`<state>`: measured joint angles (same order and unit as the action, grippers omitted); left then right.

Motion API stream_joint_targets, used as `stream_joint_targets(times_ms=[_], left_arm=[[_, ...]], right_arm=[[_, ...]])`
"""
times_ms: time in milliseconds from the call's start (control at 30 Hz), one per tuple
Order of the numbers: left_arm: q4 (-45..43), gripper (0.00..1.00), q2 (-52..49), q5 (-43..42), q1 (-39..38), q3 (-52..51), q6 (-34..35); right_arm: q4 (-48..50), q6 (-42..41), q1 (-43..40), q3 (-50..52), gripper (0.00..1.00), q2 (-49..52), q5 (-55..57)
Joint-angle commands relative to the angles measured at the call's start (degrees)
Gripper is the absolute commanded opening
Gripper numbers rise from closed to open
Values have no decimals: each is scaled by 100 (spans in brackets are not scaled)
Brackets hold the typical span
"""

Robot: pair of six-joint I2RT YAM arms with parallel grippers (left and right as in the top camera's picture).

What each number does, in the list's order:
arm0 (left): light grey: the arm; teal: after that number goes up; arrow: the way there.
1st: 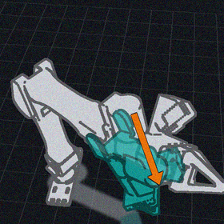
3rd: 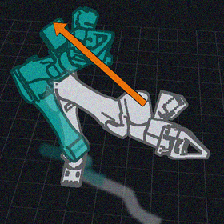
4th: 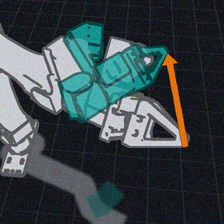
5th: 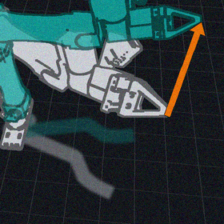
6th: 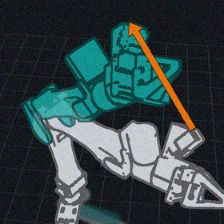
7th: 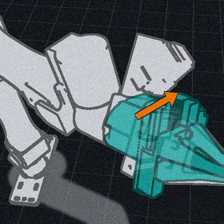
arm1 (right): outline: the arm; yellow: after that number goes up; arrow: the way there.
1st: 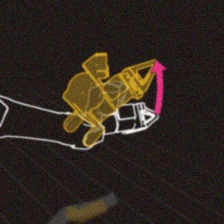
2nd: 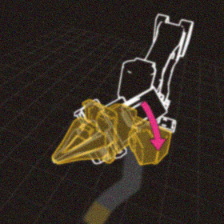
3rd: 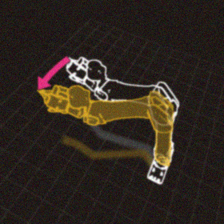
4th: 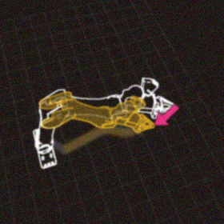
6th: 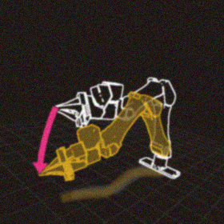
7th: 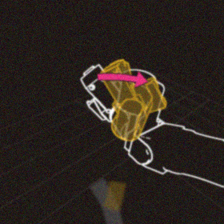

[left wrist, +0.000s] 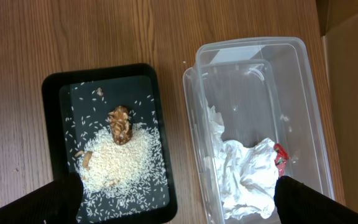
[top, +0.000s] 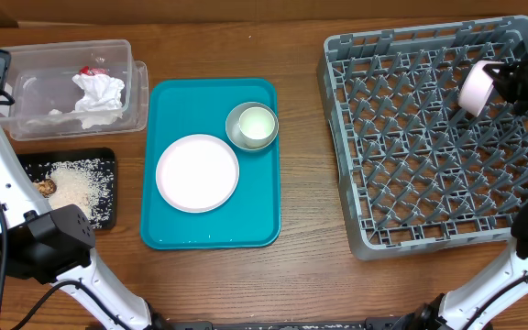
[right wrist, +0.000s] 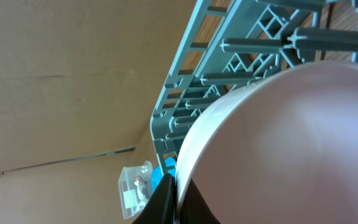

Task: Sort waste into correct bins and load items into the dishwasher
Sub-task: 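Lift the pink bowl and carry it right over the dish rack, then lower the pink bowl into the rack's right side and release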

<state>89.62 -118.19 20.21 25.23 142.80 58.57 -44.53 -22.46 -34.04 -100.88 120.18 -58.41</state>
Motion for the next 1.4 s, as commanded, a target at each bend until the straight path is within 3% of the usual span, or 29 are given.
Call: stream_joint_targets(times_ms=[0, 300, 533, 633, 1000, 1167, 1367], left_arm=[[4, 100, -28, 114, -13, -22, 59], [4, 100, -28, 114, -13, -22, 59], [4, 100, -28, 114, -13, -22, 59], [4, 100, -26, 116, -11, -22, 59], [4, 100, -28, 114, -13, -22, 59], [4, 100, -26, 114, -13, -22, 59], [2, 100, -28, 114, -13, -22, 59]], right_arm=[[-433, 37, -214, -20, 4, -28, 1054], [-1620, 210, -463, -632, 4, -48, 3091], [-2238, 205, -509, -1058, 17, -50, 4214], [-2452, 205, -516, -1097, 12, -52, 4385], [-3442, 114, -586, -1102, 7, -157, 4540], [-3606, -55, -686, -1102, 7, -638, 5095], [-3615, 39, -487, -1102, 7, -1397, 4559]])
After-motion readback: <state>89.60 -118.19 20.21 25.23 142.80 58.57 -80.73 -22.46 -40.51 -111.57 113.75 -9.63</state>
